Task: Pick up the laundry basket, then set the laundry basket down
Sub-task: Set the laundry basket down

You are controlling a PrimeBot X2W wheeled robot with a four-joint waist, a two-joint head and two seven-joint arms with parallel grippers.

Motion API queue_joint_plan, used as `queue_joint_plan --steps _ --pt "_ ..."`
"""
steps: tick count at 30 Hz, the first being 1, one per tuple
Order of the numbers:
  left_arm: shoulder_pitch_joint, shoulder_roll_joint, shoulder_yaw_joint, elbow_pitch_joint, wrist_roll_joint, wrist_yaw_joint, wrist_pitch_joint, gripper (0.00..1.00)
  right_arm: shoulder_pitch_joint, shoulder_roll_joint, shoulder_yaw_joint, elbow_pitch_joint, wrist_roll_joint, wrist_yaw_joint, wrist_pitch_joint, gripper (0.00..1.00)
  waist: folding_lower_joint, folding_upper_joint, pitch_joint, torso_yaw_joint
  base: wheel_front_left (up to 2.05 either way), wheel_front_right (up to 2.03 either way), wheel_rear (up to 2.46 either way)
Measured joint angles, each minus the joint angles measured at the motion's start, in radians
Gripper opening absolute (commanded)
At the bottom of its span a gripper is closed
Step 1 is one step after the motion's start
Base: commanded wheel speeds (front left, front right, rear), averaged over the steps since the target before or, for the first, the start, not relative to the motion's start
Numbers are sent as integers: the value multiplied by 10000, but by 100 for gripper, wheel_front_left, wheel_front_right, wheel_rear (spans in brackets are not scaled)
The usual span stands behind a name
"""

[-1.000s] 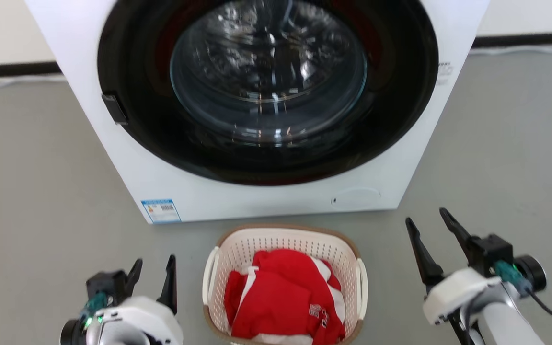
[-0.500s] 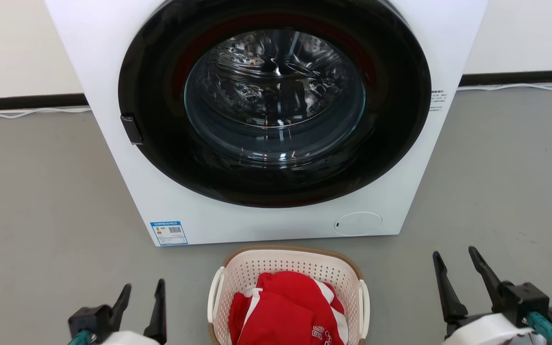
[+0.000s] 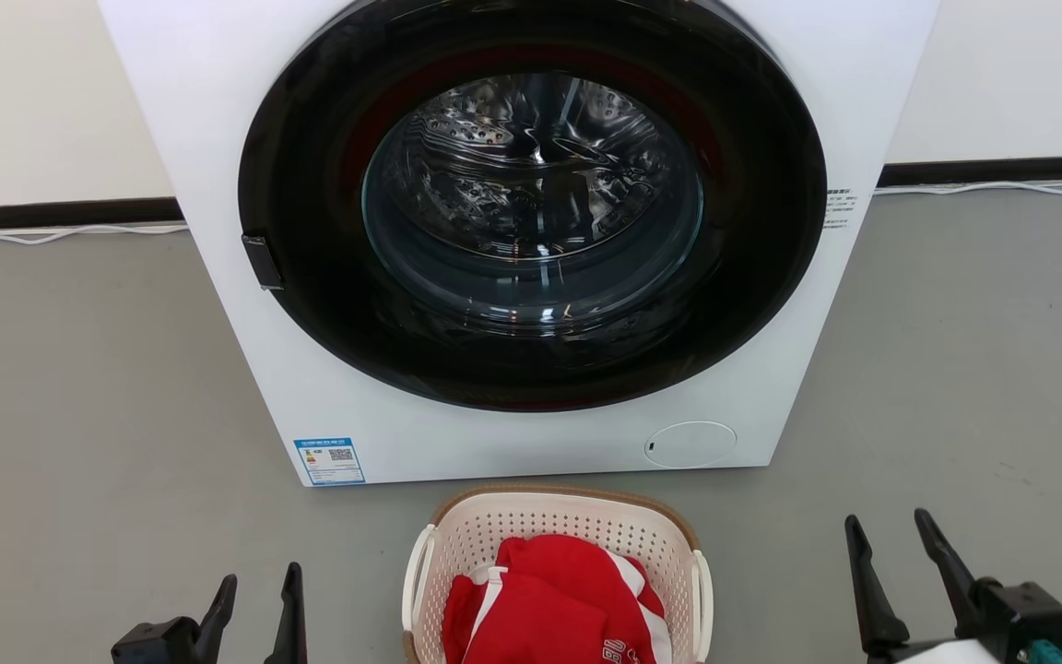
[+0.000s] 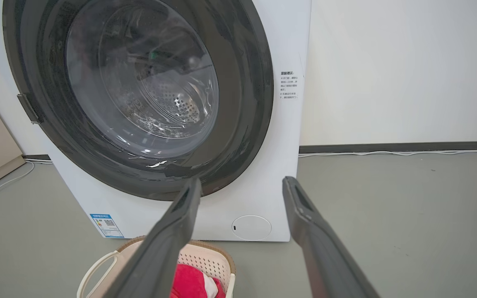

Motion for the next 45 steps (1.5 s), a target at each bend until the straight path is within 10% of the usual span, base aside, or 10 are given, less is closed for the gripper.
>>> queue_joint_plan --steps 28,45 --pt "-140 -77 253 805 314 -173 0 100 77 67 297 -69 -12 0 0 100 0 0 300 -851 0 0 0" --pt "-3266 525 174 3434 -23 -169 1507 100 -866 251 1068 -422 19 0 0 100 0 0 2124 -1539 0 0 0"
